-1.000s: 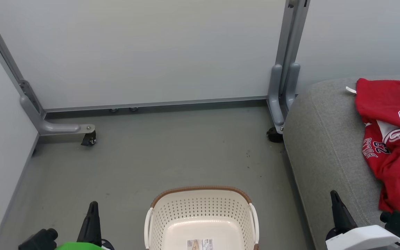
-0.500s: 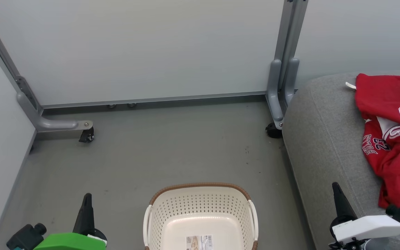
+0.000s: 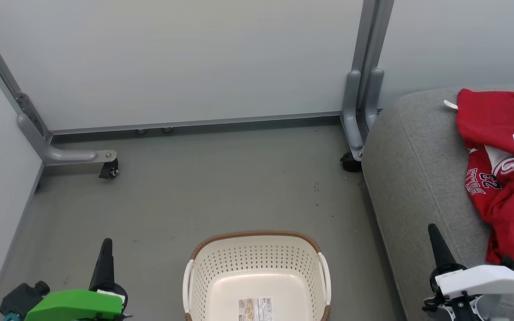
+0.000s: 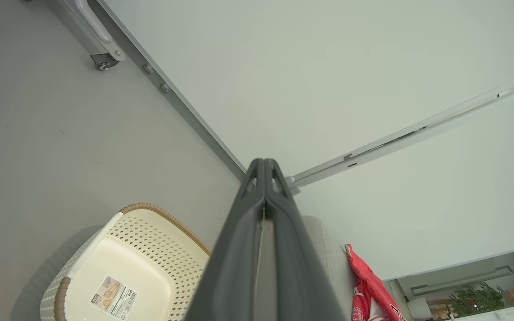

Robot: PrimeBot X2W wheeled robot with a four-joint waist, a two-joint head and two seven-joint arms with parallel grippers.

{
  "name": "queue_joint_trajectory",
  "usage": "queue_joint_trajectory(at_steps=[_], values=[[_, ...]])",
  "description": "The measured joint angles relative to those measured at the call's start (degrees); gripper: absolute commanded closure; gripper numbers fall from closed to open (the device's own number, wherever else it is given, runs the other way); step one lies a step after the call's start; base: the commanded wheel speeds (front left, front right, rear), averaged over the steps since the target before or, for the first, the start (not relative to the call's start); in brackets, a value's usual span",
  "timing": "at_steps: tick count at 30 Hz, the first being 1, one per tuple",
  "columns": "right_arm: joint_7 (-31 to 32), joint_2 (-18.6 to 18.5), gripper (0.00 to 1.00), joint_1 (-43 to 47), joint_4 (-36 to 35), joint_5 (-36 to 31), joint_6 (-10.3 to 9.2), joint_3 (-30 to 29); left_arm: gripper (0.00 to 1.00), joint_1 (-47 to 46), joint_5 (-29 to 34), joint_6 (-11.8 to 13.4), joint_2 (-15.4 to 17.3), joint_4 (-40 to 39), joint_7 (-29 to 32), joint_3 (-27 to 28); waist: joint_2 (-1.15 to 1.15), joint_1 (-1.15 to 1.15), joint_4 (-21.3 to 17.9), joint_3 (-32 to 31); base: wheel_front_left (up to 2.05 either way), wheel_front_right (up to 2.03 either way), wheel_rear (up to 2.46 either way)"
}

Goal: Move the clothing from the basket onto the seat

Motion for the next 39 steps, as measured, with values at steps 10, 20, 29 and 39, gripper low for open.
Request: queue_joint_trajectory(at_steps=[10, 20, 29, 39], values=[[1.5, 0.0, 1.00, -1.7, 0.3, 5.7, 0.00, -0.6, 1.00, -1.4, -5.8, -0.4, 0.0, 0.1, 1.5, 0.9, 0.00, 0.00, -0.2, 0.7, 0.00, 0.00, 0.00], [3.0, 0.0, 1.00, -2.9, 0.6, 11.7, 0.00, -1.3, 1.00, -2.5, -11.9, -0.8, 0.0, 0.3, 3.0, 2.0, 0.00, 0.00, -0.4, 1.5, 0.00, 0.00, 0.00], [4.2, 0.0, 1.00, -4.0, 0.9, 16.0, 0.00, -1.8, 1.00, -3.6, -16.1, -1.0, 0.0, 0.5, 4.1, 2.7, 0.00, 0.00, -0.6, 2.1, 0.00, 0.00, 0.00], [5.5, 0.0, 1.00, -5.1, 1.2, 20.4, 0.00, -2.3, 1.00, -4.7, -20.6, -1.3, 0.0, 0.6, 5.3, 3.6, 0.00, 0.00, -0.8, 2.8, 0.00, 0.00, 0.00]])
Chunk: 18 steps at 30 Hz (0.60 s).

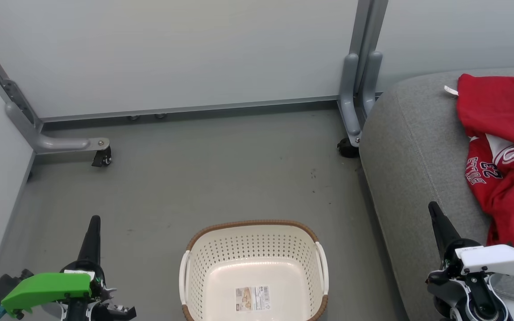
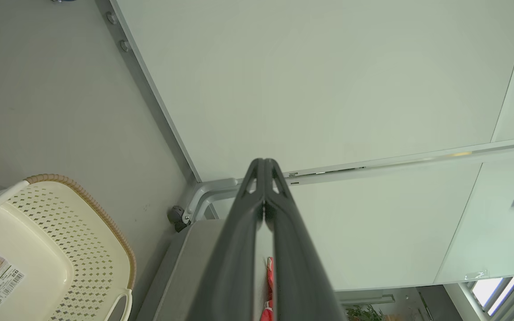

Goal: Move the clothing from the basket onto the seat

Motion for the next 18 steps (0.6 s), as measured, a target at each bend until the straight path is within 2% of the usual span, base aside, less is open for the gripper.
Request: queue_joint_trajectory(at_steps=[18], values=[[2.0, 0.0, 1.00, -1.8, 0.5, 7.2, 0.00, -0.9, 1.00, -1.5, -7.3, -0.4, 0.0, 0.3, 1.8, 1.2, 0.00, 0.00, -0.3, 1.2, 0.00, 0.00, 0.00]])
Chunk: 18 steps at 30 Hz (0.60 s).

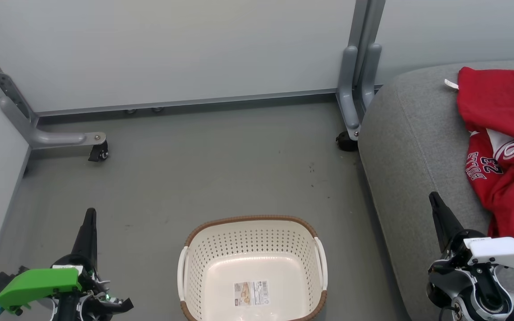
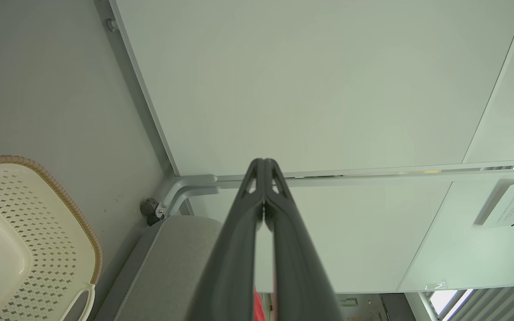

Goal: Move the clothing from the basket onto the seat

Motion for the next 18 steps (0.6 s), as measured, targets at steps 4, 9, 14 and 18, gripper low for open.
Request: queue_joint_trajectory(at_steps=[4, 9, 14, 18], values=[[0.2, 0.0, 1.00, -0.4, 0.0, 1.3, 0.00, -0.1, 1.00, -0.5, -1.4, 0.0, 0.0, 0.1, 0.4, 0.3, 0.00, 0.00, -0.1, 0.2, 0.00, 0.00, 0.00], [0.3, 0.0, 1.00, -0.4, 0.1, 1.3, 0.00, -0.2, 1.00, -0.6, -1.4, -0.1, 0.0, 0.1, 0.4, 0.3, 0.00, 0.00, -0.1, 0.2, 0.00, 0.00, 0.00], [0.3, 0.0, 1.00, -0.4, 0.1, 1.3, 0.00, -0.2, 1.00, -0.6, -1.4, -0.1, 0.0, 0.1, 0.4, 0.3, 0.00, 0.00, -0.1, 0.2, 0.00, 0.00, 0.00], [0.3, 0.0, 1.00, -0.4, 0.1, 1.3, 0.00, -0.2, 1.00, -0.6, -1.4, -0.1, 0.0, 0.1, 0.4, 0.3, 0.00, 0.00, -0.1, 0.2, 0.00, 0.00, 0.00]])
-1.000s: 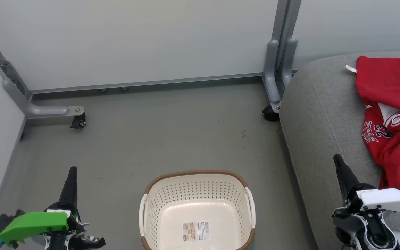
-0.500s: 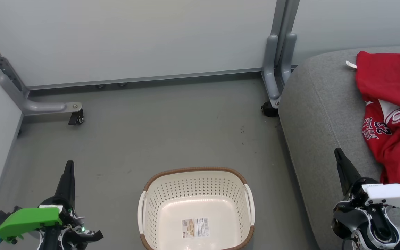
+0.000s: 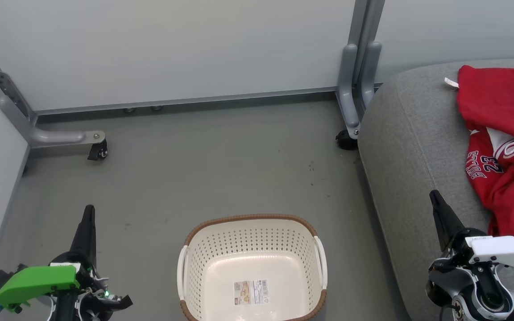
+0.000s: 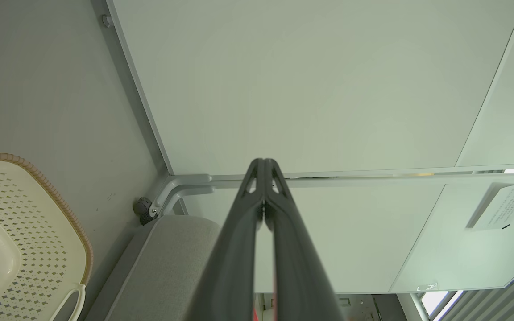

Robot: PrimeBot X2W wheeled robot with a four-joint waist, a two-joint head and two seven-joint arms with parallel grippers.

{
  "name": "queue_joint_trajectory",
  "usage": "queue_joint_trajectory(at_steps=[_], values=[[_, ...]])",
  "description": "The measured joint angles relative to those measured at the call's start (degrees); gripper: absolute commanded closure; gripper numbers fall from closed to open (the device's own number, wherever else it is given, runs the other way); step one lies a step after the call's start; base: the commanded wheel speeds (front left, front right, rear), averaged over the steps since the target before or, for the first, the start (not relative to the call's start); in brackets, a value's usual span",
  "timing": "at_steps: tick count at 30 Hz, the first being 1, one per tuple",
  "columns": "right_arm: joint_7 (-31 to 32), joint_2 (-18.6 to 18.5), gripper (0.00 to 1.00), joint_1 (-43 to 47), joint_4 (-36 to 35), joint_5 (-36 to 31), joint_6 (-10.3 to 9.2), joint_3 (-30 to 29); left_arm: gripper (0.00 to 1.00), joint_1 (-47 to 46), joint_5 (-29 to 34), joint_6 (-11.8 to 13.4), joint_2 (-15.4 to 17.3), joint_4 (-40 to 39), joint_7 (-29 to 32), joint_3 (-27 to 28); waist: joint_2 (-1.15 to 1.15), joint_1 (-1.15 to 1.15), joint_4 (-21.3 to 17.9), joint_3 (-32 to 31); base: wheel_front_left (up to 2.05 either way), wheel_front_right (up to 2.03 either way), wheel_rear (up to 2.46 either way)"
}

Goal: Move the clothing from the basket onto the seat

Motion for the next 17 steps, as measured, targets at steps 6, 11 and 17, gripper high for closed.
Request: queue_joint_trajectory(at_steps=[6, 11, 17], values=[[0.0, 0.0, 1.00, 0.0, 0.0, 0.0, 0.00, 0.0, 1.00, 0.0, 0.0, 0.0, 0.0, 0.0, 0.0, 0.0, 0.00, 0.00, 0.0, 0.0, 0.00, 0.00, 0.00], [0.0, 0.0, 1.00, 0.0, 0.0, 0.0, 0.00, -0.1, 1.00, 0.0, 0.0, 0.0, 0.0, 0.0, 0.0, 0.0, 0.00, 0.00, 0.0, 0.0, 0.00, 0.00, 0.00], [0.1, 0.0, 1.00, 0.0, 0.0, 0.0, 0.00, -0.1, 1.00, 0.0, 0.0, 0.0, 0.0, 0.0, 0.0, 0.0, 0.00, 0.00, 0.0, 0.0, 0.00, 0.00, 0.00]])
